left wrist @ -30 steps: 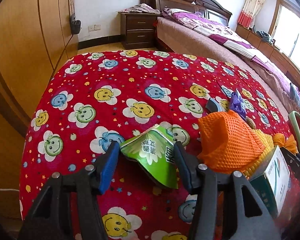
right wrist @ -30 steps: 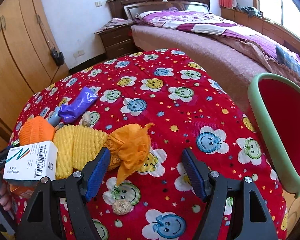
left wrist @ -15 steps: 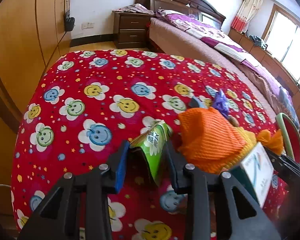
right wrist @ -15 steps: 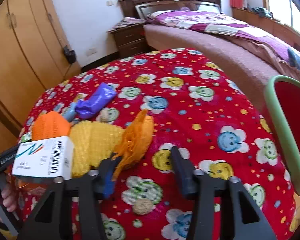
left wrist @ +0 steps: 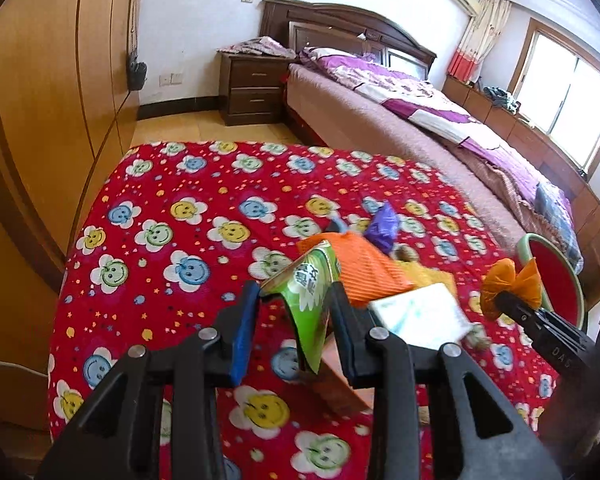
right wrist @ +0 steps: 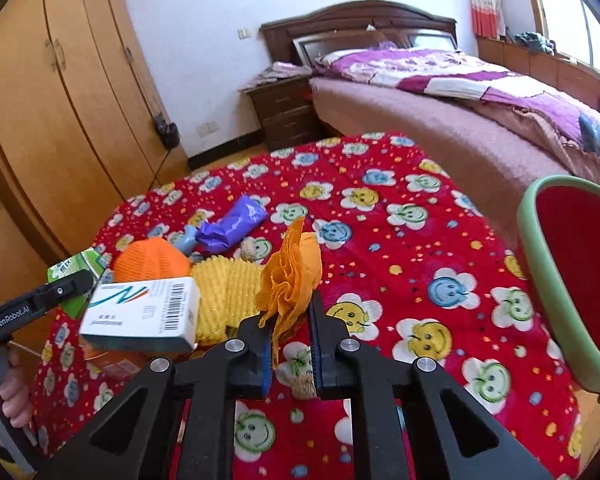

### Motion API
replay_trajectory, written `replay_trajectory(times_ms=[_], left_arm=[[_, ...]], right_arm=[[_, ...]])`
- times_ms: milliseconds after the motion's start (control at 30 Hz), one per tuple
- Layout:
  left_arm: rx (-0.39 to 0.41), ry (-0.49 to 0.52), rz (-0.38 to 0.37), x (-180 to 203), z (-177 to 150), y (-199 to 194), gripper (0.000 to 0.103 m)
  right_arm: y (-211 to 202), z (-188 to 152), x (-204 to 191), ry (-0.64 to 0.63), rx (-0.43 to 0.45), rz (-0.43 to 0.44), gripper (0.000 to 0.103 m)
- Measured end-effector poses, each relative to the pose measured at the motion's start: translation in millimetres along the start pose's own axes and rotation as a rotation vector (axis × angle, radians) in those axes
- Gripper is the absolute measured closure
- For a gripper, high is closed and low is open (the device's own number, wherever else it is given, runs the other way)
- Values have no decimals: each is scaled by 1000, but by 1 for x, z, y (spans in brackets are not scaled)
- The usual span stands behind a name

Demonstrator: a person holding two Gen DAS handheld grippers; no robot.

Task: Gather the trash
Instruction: 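Carry both wrappers over the red bucket and open both tools to drop them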

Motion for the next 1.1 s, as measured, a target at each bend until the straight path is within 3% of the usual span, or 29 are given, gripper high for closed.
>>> replay_trajectory(times_ms=[467, 1100], left_arm=[[50, 74, -102, 78, 7, -31, 67], [0, 187, -214, 192, -20, -10, 67]], right_arm=[[-71, 16, 28, 37, 117, -32, 89], [-126, 25, 111, 111, 198, -161, 89]])
Point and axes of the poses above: each gripper's, at about its wrist camera, not at the fingertips, and y roughly the way its jaws point, x to its right, z to its top, the point moved 9 cm from there along y, roughly the way its jaws point, and after that the axes turned 13 degrees about x, right-handed, at the moved point
